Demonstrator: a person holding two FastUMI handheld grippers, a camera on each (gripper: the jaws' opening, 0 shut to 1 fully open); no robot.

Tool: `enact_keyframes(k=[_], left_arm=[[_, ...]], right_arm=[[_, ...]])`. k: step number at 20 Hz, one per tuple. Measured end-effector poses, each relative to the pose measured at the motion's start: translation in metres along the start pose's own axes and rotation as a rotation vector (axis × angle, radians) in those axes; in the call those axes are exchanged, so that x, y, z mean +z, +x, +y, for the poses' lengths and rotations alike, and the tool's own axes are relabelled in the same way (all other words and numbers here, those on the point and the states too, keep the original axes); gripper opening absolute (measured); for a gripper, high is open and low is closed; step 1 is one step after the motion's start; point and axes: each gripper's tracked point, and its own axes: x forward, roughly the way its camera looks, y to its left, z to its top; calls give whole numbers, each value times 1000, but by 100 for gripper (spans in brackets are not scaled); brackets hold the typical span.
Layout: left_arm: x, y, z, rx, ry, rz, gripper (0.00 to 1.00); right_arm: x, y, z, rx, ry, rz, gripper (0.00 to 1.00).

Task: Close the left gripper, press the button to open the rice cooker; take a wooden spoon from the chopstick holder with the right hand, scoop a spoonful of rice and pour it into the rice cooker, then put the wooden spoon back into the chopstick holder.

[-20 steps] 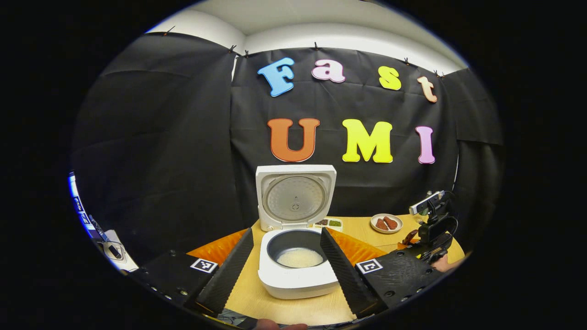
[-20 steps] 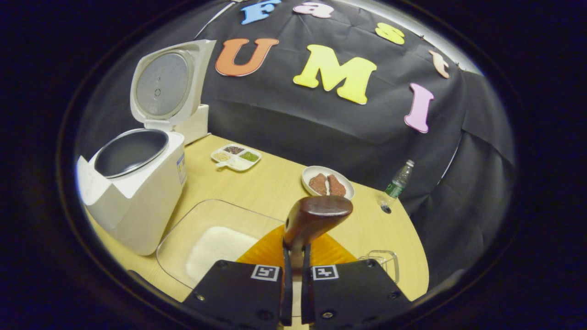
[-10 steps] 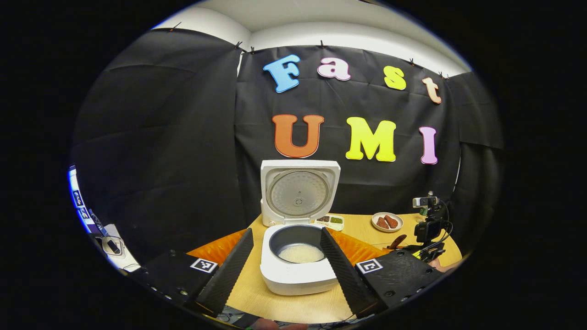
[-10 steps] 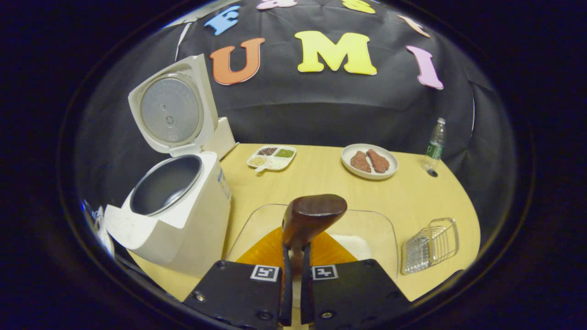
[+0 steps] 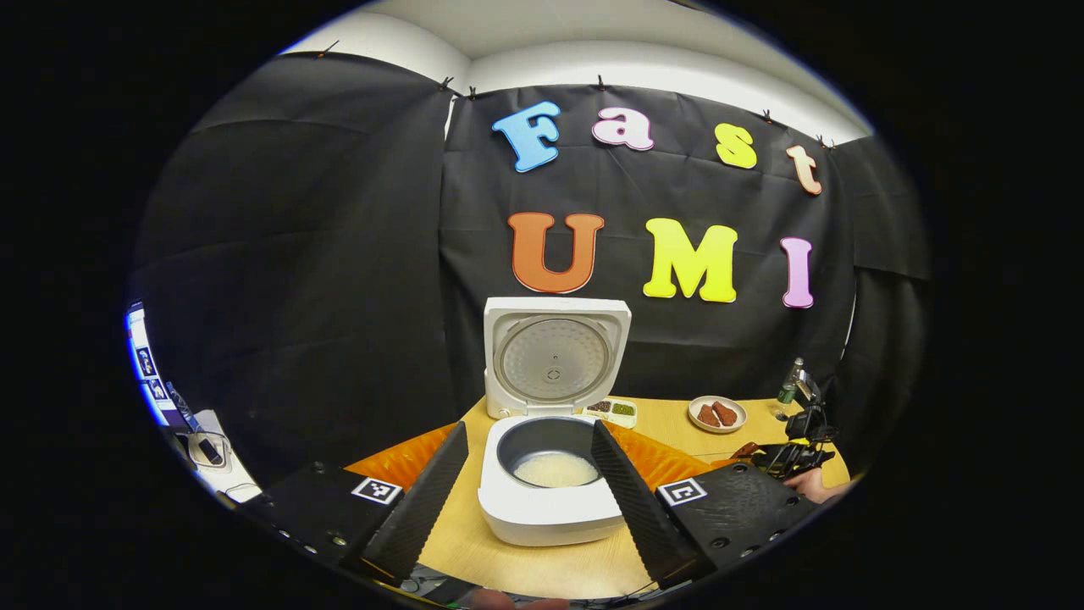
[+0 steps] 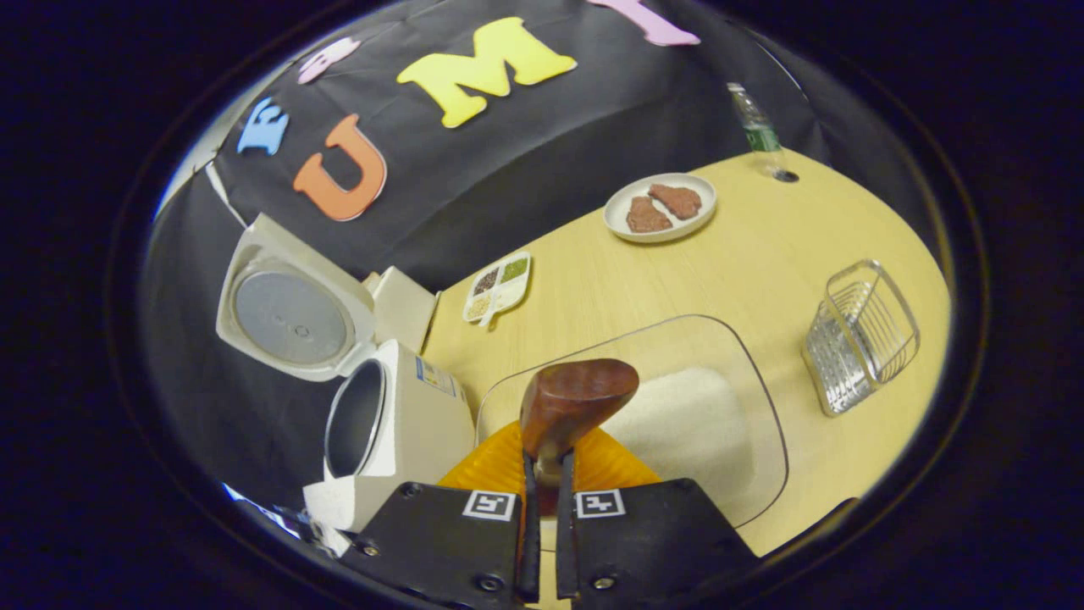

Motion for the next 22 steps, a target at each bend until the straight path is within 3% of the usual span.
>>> enact_keyframes(k=[5, 14, 22], left_arm=[[2, 4, -14, -6, 17, -1, 94], [8, 7, -40, -13, -3, -2, 94], [8, -1, -45, -2, -25, -21, 94]], right_arm=[[14, -14, -17, 50, 163, -19, 12], [65, -62, -44, 114, 325, -106, 12], [104, -100, -11, 245, 423, -149, 12]])
